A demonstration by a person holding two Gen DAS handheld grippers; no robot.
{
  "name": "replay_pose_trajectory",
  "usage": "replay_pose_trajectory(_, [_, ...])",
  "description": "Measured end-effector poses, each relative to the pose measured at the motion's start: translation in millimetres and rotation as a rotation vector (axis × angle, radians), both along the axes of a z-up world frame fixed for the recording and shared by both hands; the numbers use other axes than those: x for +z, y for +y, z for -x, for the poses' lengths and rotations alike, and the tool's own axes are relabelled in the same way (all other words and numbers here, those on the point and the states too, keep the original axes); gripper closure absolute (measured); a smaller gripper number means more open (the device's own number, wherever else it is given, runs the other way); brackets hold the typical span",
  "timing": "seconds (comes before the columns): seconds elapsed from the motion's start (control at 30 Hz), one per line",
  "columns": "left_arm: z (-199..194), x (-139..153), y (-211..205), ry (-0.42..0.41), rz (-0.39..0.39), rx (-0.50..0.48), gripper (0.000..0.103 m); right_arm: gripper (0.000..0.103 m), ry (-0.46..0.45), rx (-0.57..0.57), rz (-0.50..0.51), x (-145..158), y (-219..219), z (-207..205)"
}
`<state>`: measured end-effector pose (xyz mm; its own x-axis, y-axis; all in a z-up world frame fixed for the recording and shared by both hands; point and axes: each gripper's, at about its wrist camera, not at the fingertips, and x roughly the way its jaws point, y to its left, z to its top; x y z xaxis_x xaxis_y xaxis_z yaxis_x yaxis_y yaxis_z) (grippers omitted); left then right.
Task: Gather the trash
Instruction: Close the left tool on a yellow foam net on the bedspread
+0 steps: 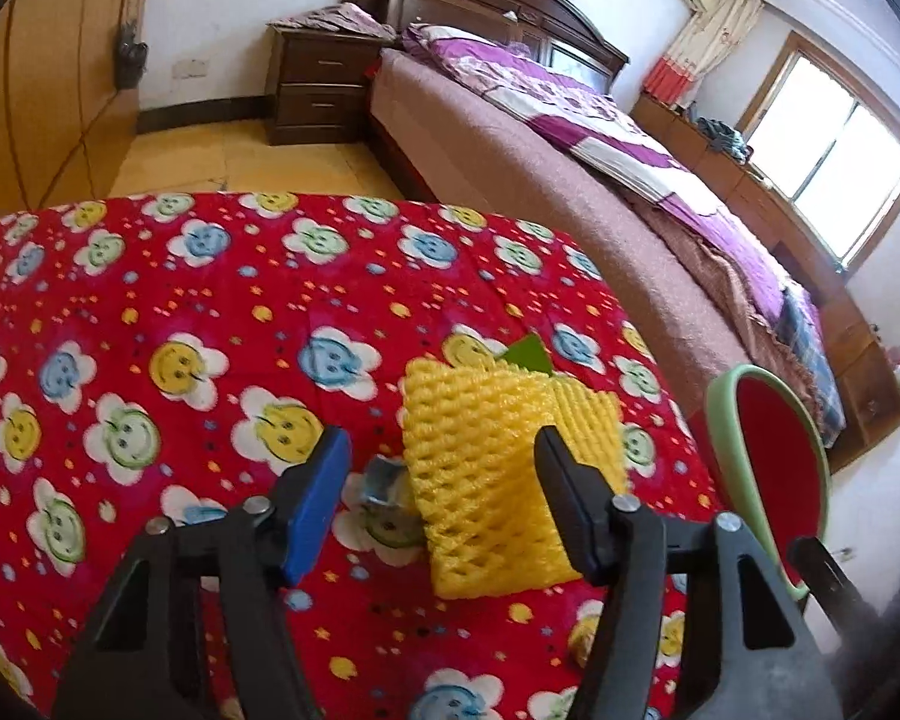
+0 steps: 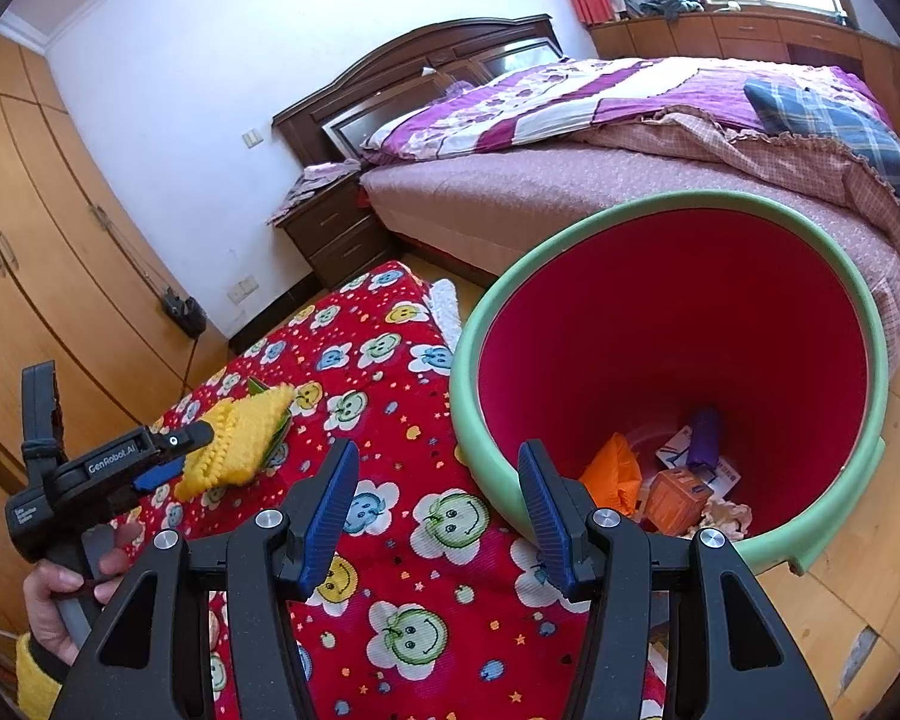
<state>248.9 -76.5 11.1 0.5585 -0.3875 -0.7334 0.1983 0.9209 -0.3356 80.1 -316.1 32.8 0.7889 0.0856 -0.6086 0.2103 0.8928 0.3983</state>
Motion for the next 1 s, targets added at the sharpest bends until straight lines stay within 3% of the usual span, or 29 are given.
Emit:
replay_pose_trajectory(0.17, [9.3,3.3,-11.4,-0.034,-0.024,-0.050,0.057,0.046,-0.006,0.005,-0.003,1.0,0.8,1.9])
replay_pose_trajectory(0.23, [11.9,3.9,-13.0,-0.042,-0.022,-0.065,0.070,0.046,-0.008,0.007,-0.001,2.0,1.9,2.8])
replay_pose_trajectory(0.3, [14.0,4.4,-12.7,-0.044,-0.020,-0.069,0.100,0.046,-0.012,0.008,0.000,3.1,3.2,3.8])
replay_pose_trajectory(0.6, [29.0,14.8,6.5,-0.060,0.042,-0.042,0.103,0.046,-0.028,0.022,0.006,9.5,9.4,7.4])
replay_pose_trajectory(0.9, [45.3,28.7,8.5,-0.092,0.017,-0.015,0.103,0.046,-0.041,0.044,0.011,14.1,18.4,11.7])
replay_pose_trajectory(0.97, [46.8,29.8,7.8,-0.084,0.009,-0.014,0.095,0.046,-0.043,0.042,0.009,14.2,17.2,12.7])
replay_pose_trajectory(1.0, [47.5,30.0,7.2,-0.081,0.003,-0.012,0.083,0.046,-0.044,0.041,0.008,14.2,16.5,13.1])
